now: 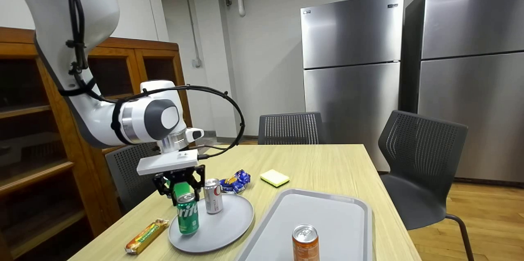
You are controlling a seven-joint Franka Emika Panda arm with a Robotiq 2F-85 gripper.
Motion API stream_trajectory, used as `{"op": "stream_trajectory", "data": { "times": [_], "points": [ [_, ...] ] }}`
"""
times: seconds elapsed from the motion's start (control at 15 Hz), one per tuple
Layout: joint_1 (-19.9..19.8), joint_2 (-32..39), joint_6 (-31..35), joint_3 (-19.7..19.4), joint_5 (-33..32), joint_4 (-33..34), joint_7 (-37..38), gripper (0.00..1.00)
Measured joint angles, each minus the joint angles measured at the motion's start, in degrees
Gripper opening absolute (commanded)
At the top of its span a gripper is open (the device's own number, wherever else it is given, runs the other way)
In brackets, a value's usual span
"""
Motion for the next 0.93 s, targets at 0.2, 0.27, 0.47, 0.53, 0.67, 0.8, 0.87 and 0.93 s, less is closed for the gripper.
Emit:
{"op": "stream_trajectory", "data": {
  "times": [0.2,0.27,0.47,0.53,0.67,0.8,0.87,0.93],
  "points": [
    [0.0,1.36,1.16,0.33,0.0,0.0,-0.01,0.38],
    [0.0,1.66,1.48,0.5,0.05,0.01,-0.08,0.38],
    [-0.01,1.87,2.14,1.04,0.06,0.0,-0.2,0.38],
    [-0.01,1.9,2.37,1.13,0.06,0.0,-0.23,0.38],
    [-0.02,2.0,3.02,1.27,0.06,0.0,-0.45,0.38],
    [-0.07,2.15,3.7,1.45,0.07,0.0,-0.73,0.38],
    [-0.11,2.24,3.91,1.54,0.07,0.0,-0.87,0.88],
    [-0.13,2.34,4.08,1.61,0.07,0.0,-1.04,0.89]
  ]
}}
